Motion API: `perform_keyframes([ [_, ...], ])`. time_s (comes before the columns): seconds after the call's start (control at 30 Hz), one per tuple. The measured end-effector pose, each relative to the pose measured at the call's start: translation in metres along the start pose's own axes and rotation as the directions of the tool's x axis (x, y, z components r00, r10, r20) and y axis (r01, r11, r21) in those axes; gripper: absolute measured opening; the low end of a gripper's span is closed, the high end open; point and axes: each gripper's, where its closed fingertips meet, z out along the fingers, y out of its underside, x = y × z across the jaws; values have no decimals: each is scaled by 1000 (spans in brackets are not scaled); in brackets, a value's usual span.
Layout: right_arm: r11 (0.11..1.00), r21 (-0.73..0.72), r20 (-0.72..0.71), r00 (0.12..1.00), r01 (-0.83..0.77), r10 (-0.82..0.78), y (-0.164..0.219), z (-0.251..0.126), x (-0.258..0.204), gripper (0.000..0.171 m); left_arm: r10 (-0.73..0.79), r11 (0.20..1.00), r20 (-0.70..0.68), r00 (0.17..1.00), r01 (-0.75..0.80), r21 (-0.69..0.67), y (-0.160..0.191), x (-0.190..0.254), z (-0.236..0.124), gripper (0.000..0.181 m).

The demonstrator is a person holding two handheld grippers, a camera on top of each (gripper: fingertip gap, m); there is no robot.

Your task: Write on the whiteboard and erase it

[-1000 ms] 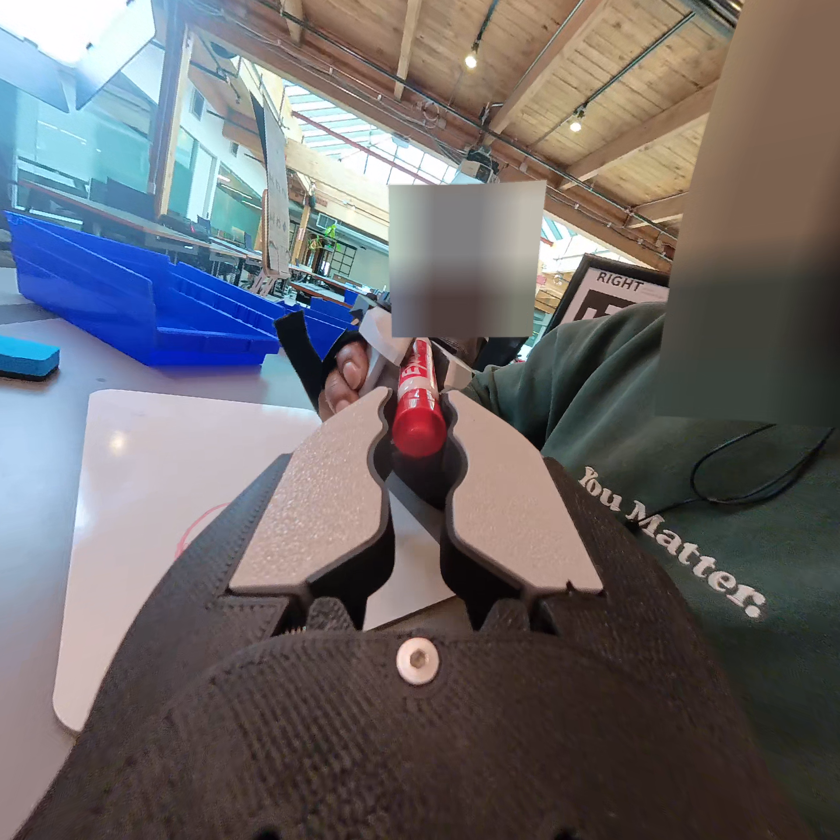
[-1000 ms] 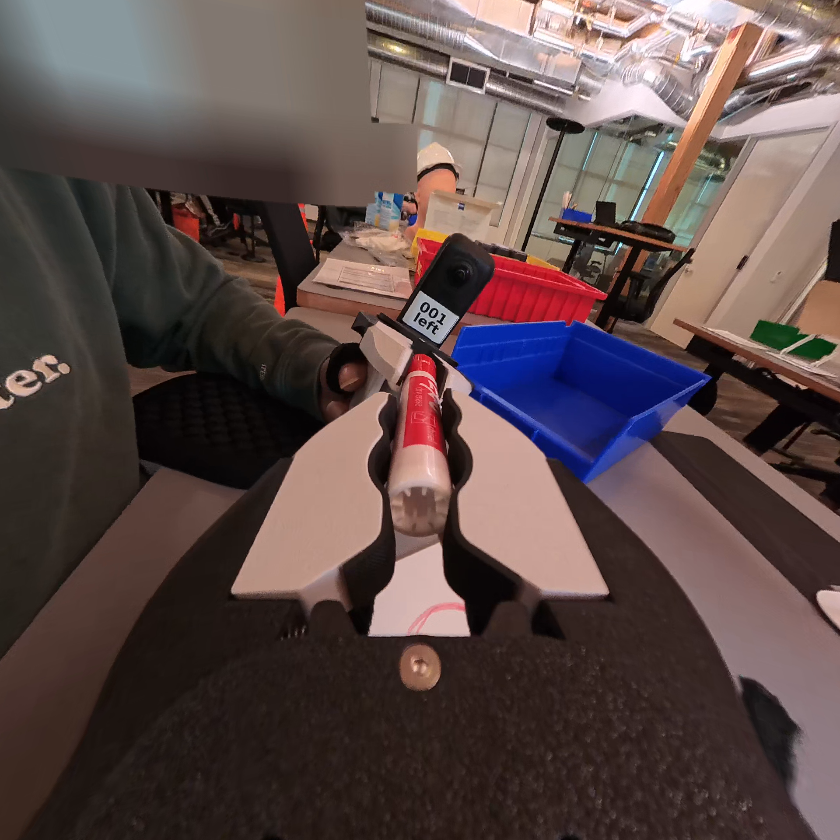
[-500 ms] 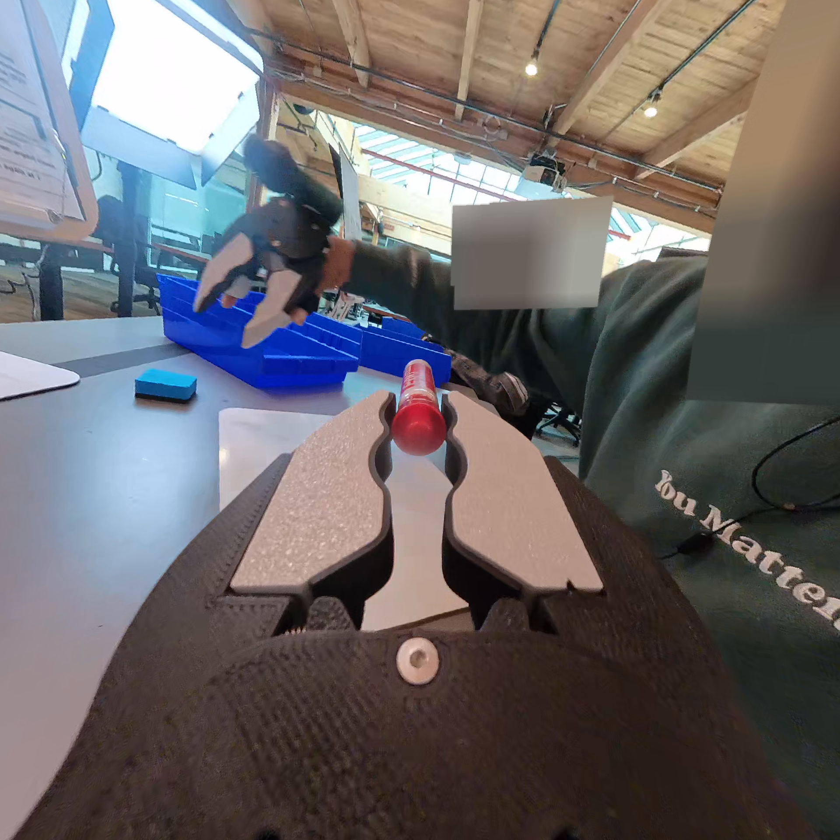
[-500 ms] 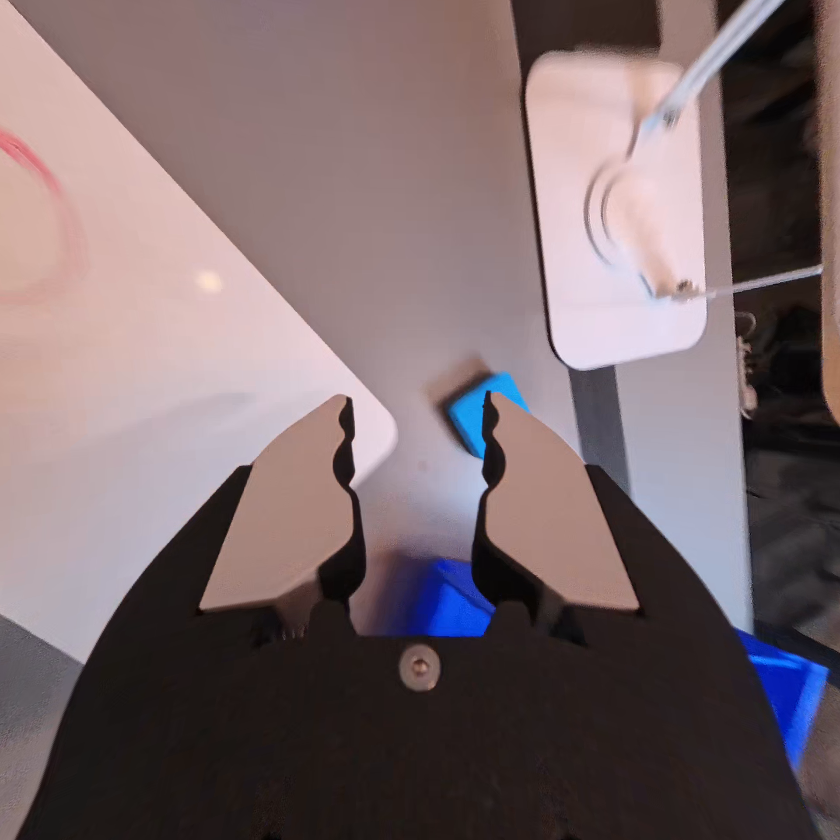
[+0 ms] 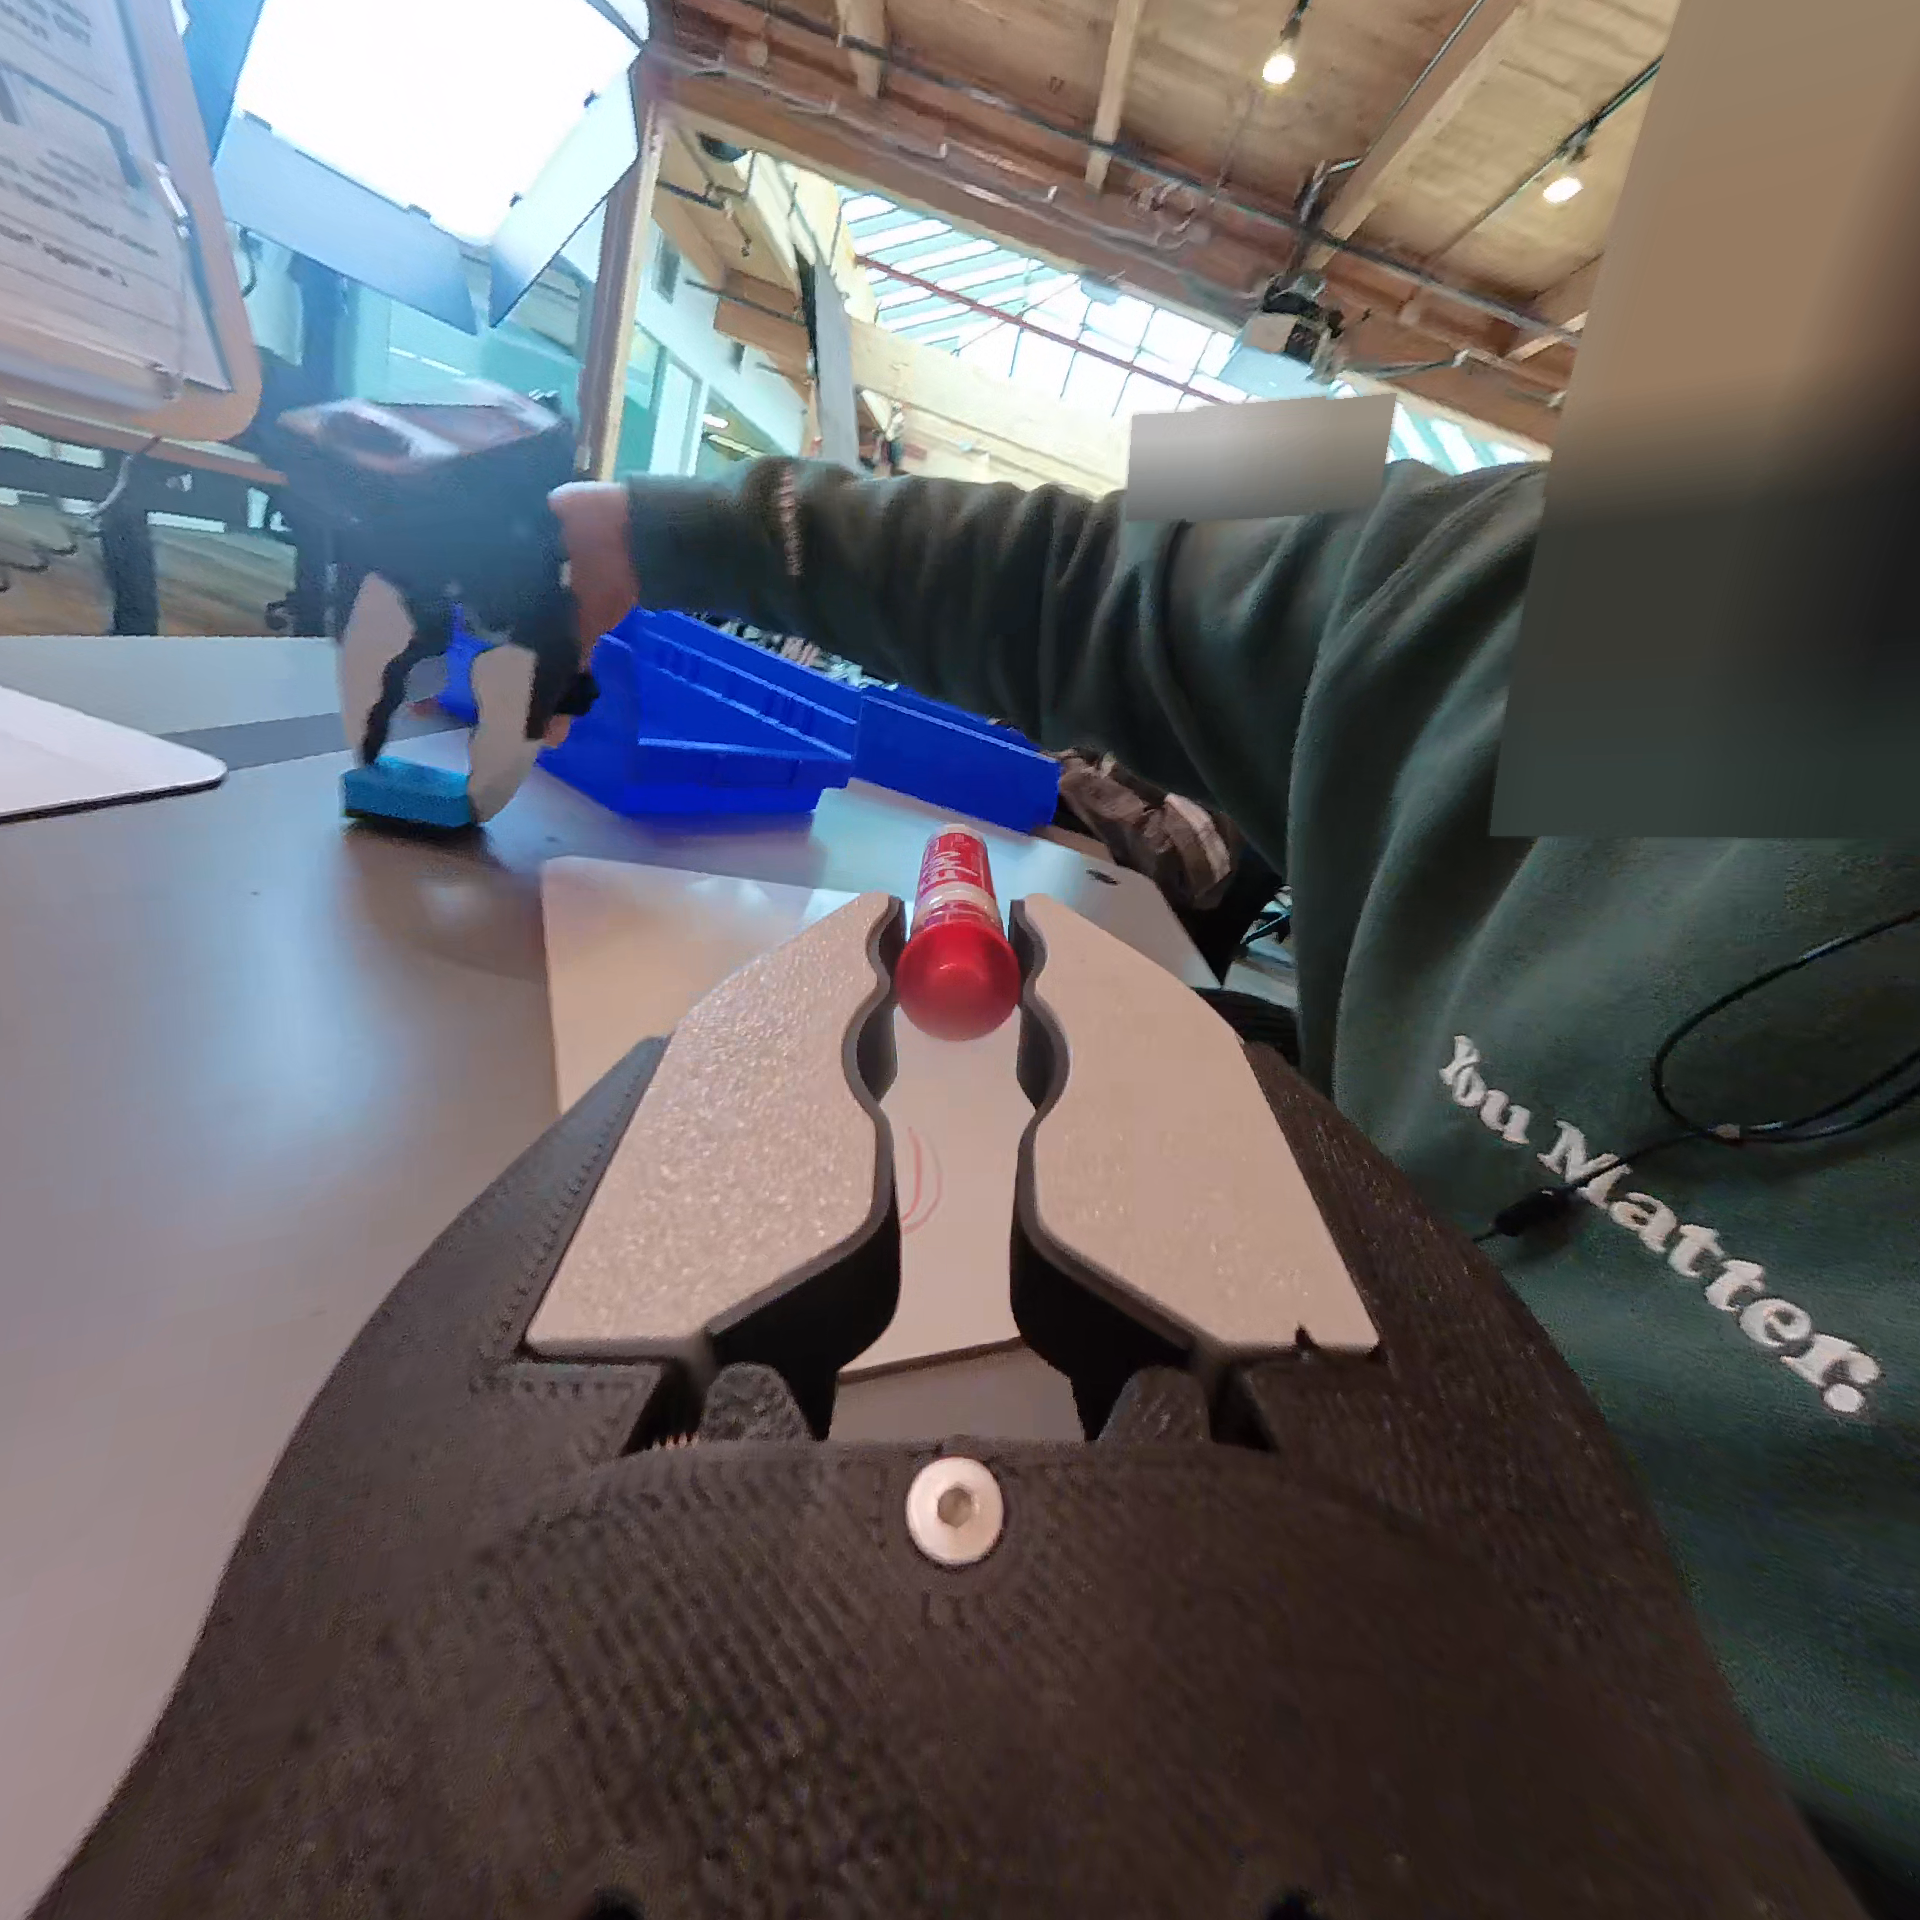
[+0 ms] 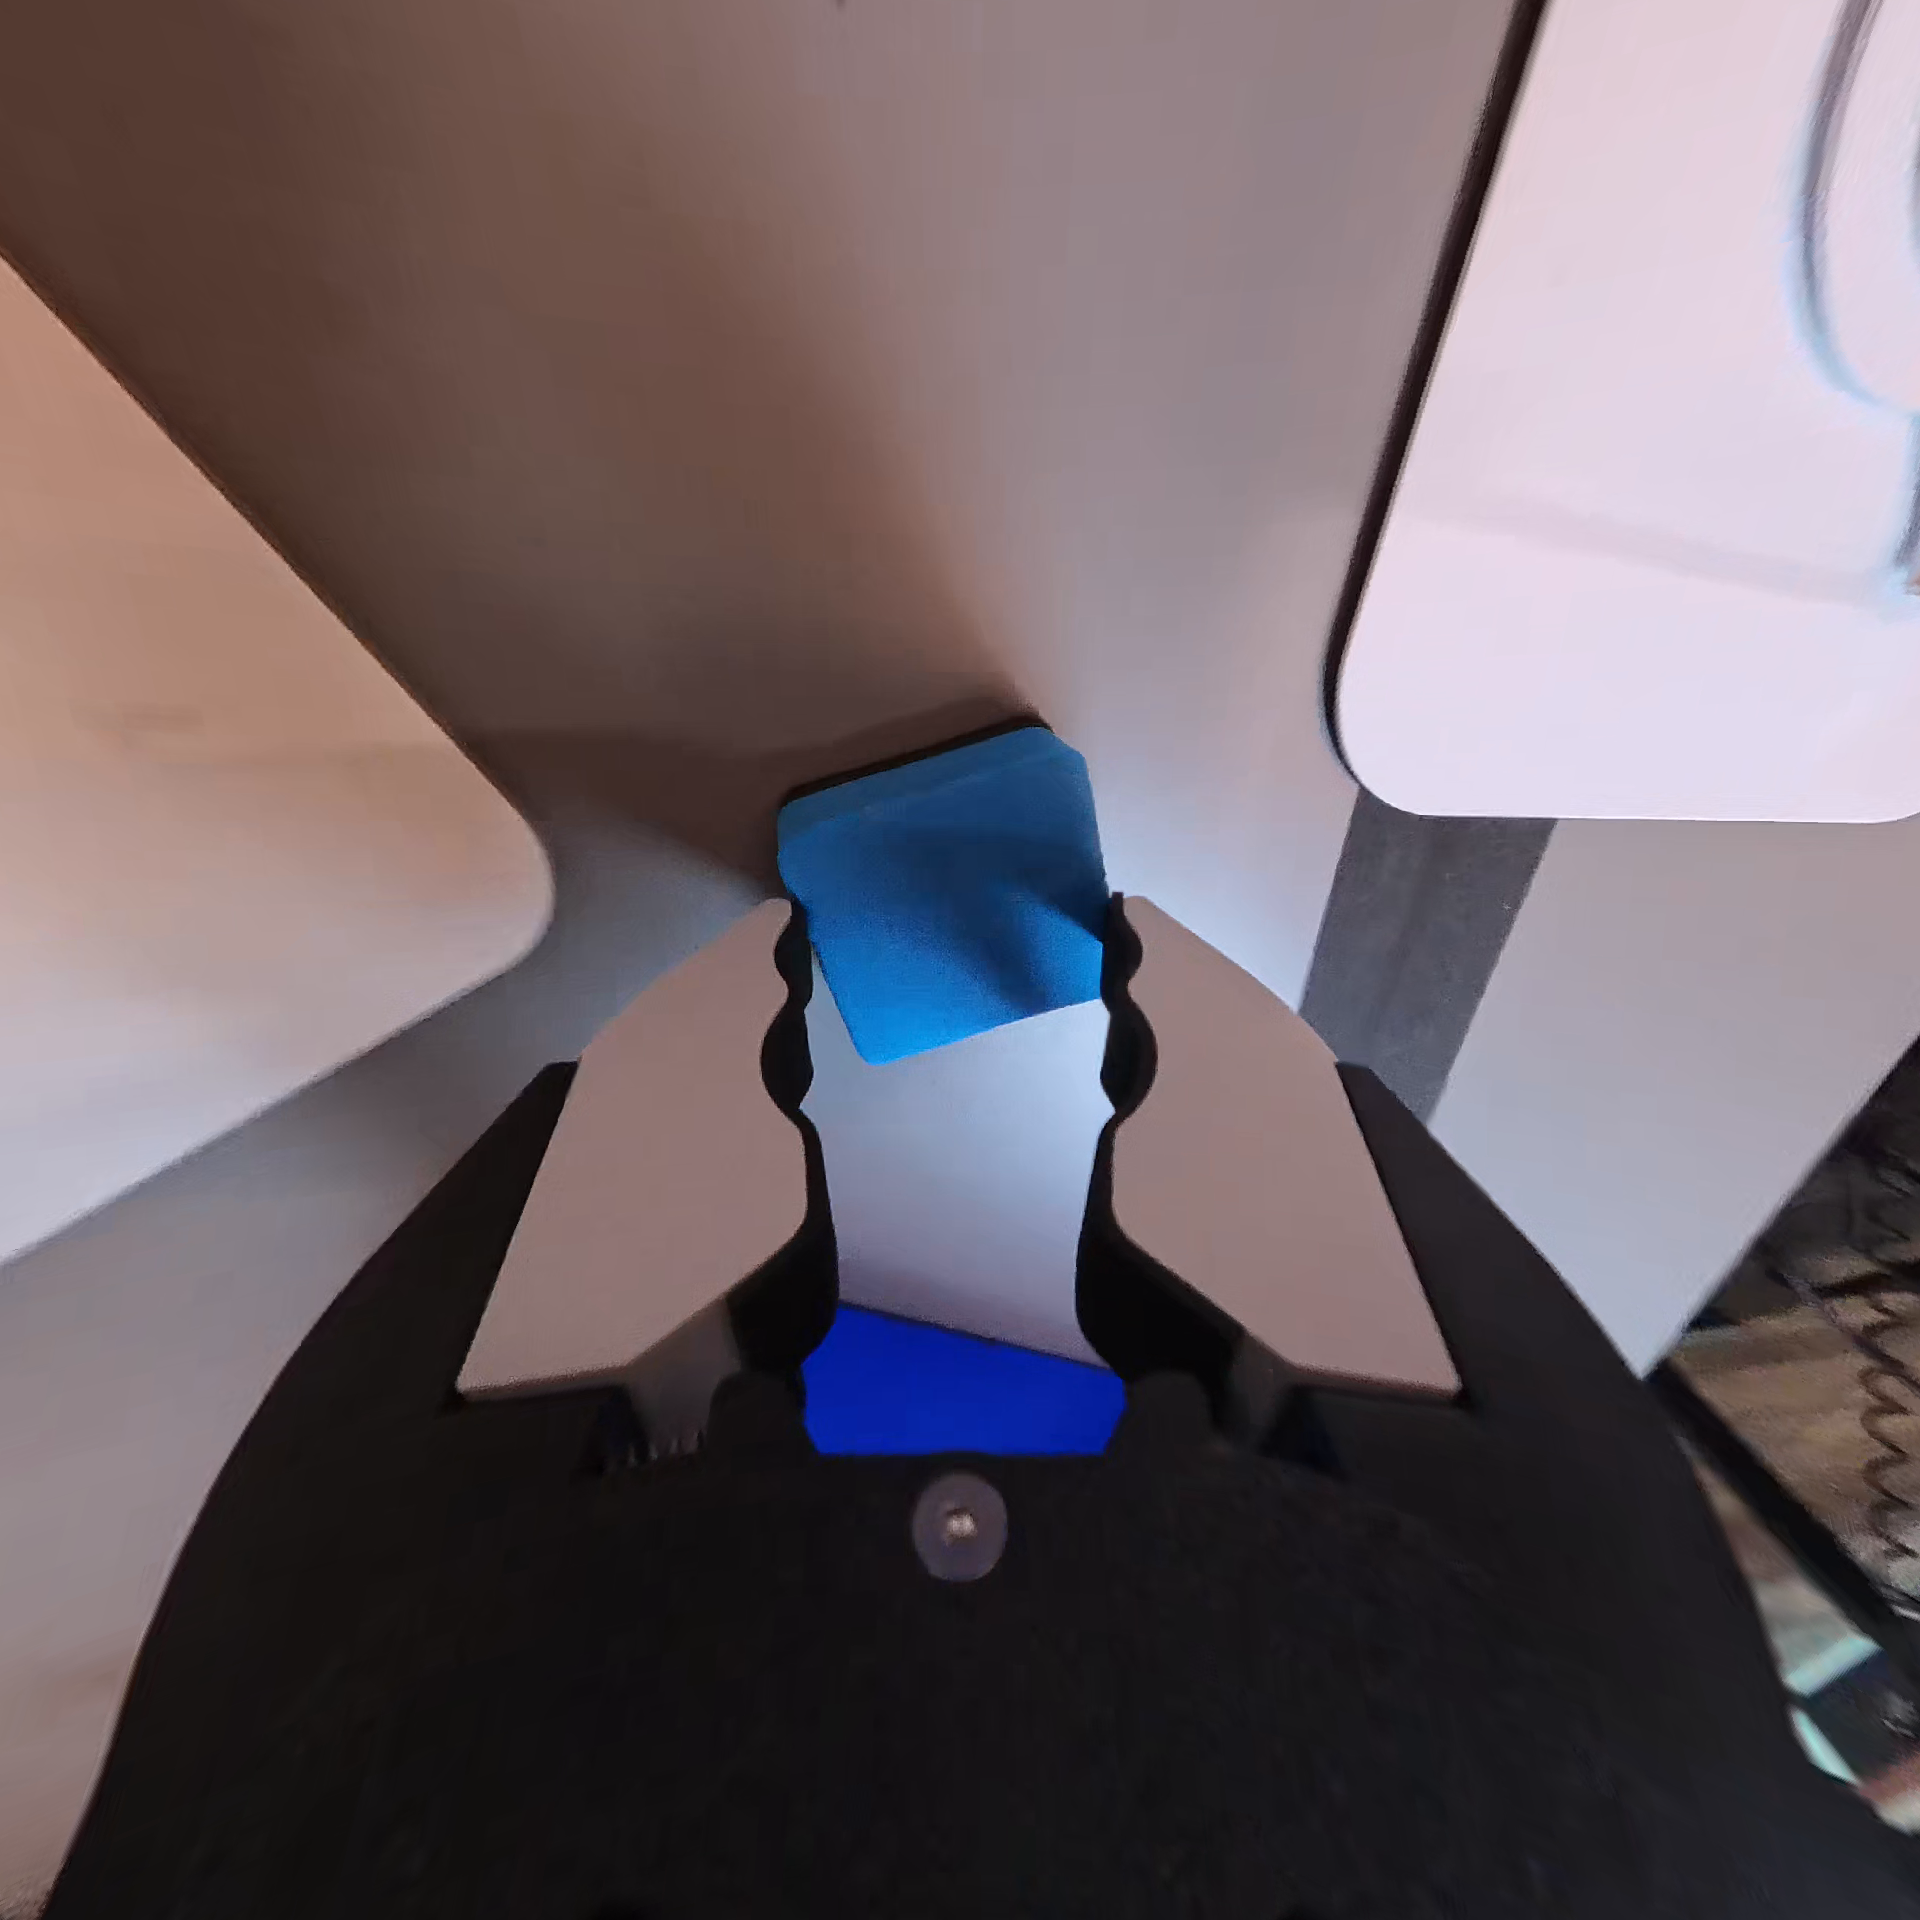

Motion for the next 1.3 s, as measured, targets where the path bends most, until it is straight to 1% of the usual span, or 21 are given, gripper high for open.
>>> perform_keyframes([
  [0.1,993,118,5,1000,-8,8,-37,-25,-31,53,36,999,75,997,-33,-42,2,-13,-5,19],
  [0.2,969,242,53,997,42,-57,-90,-52,-108,54,103,988,153,983,-84,-129,8,-28,-11,19],
  [0.3,969,204,102,981,141,-164,-115,-48,-194,54,171,962,161,972,-129,-242,20,-34,-16,19],
  [0.37,976,151,119,977,156,-174,-119,-37,-230,54,202,941,153,967,-149,-305,29,-35,-20,19],
  [0.4,978,131,96,980,162,-175,-120,-32,-237,55,218,929,151,964,-158,-335,33,-35,-22,19],
  [0.43,977,109,69,979,183,-191,-119,-32,-239,55,234,916,145,962,-168,-363,37,-34,-25,19],
  [0.5,981,77,114,976,176,-184,-121,-35,-247,55,257,901,143,956,-184,-392,41,-34,-30,19],
  [0.53,984,66,98,981,163,-169,-124,-33,-242,55,261,898,139,955,-187,-398,42,-33,-31,19],
  [0.6,990,39,-12,990,138,-138,-131,-27,-214,55,277,886,136,951,-198,-420,46,-32,-33,19],
  [0.63,993,56,0,994,107,-107,-138,-26,-210,55,293,875,138,946,-207,-438,49,-33,-34,19],
  [0.67,992,86,17,995,98,-100,-148,-27,-215,55,308,866,143,940,-215,-451,51,-34,-36,19],
  [0.7,985,121,26,991,125,-129,-159,-28,-229,55,317,863,149,937,-219,-456,52,-35,-38,19],
  [0.77,971,134,30,978,201,-206,-168,-33,-262,55,326,861,159,932,-223,-457,52,-36,-41,19],
  [0.83,969,123,53,974,212,-220,-159,-36,-275,55,325,861,163,931,-221,-458,51,-37,-42,19],
  [0.9,992,63,12,994,111,-112,-137,-32,-245,55,330,857,159,931,-224,-464,52,-37,-41,19],
  [0.93,997,67,9,999,49,-50,-132,-30,-232,55,336,852,158,929,-228,-471,54,-37,-40,19],
  [0.97,996,83,12,1000,14,-15,-134,-29,-227,55,347,845,161,924,-234,-480,55,-37,-40,19],
  [1.0,995,97,-7,1000,31,-30,-139,-29,-227,55,367,835,163,916,-247,-492,57,-38,-40,19],
  [1.1,978,160,3,991,131,-133,-157,-34,-262,55,439,767,164,883,-274,-580,72,-45,-42,19],
  [1.17,977,141,2,987,160,-162,-147,-36,-272,55,489,716,155,858,-294,-633,79,-49,-43,19],
  [1.3,991,126,-7,999,46,-46,-126,-34,-252,55,553,647,152,819,-307,-698,89,-55,-44,19],
])
